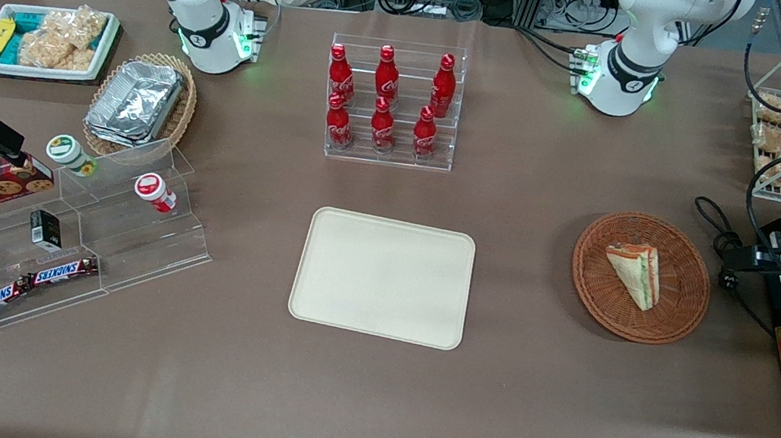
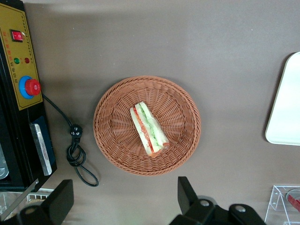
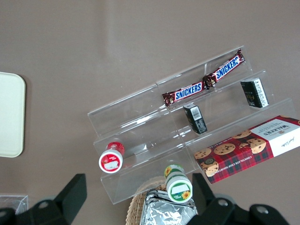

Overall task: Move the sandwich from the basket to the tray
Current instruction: 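Move the left gripper over the wrapped sandwich in the wicker basket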

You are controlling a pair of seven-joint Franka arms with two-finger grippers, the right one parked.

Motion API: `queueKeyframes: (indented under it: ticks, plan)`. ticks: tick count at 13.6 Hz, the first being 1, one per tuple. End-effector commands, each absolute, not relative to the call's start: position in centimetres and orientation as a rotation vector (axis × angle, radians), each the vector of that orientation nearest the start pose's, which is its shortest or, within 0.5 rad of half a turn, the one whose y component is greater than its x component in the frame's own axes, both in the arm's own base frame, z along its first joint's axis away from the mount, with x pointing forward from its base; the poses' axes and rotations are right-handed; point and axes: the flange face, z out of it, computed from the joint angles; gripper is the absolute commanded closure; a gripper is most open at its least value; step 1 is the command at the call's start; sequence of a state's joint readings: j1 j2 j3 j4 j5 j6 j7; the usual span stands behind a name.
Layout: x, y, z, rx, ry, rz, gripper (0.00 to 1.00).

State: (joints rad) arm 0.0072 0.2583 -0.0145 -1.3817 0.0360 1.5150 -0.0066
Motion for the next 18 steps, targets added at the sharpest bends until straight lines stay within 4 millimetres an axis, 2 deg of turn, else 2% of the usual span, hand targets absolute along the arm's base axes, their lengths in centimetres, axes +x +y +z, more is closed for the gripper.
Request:
queueKeyframes:
  ticks: [1,5,8,13,16,18]
  plan:
    - [62.3,-0.1,55.9,-3.092,0.001,0.208,0.01]
    - [62.3,-0.4,56.0,-3.093,0.006,0.213,0.01]
    - [61.5,-0.3,56.3,-3.089,0.007,0.26,0.01]
    - [59.8,0.1,54.0,-3.095,-0.01,0.376,0.01]
    - [58.2,0.2,51.6,-3.089,-0.021,0.41,0.01]
    - [57.2,2.0,50.0,-3.103,-0.086,0.422,0.01]
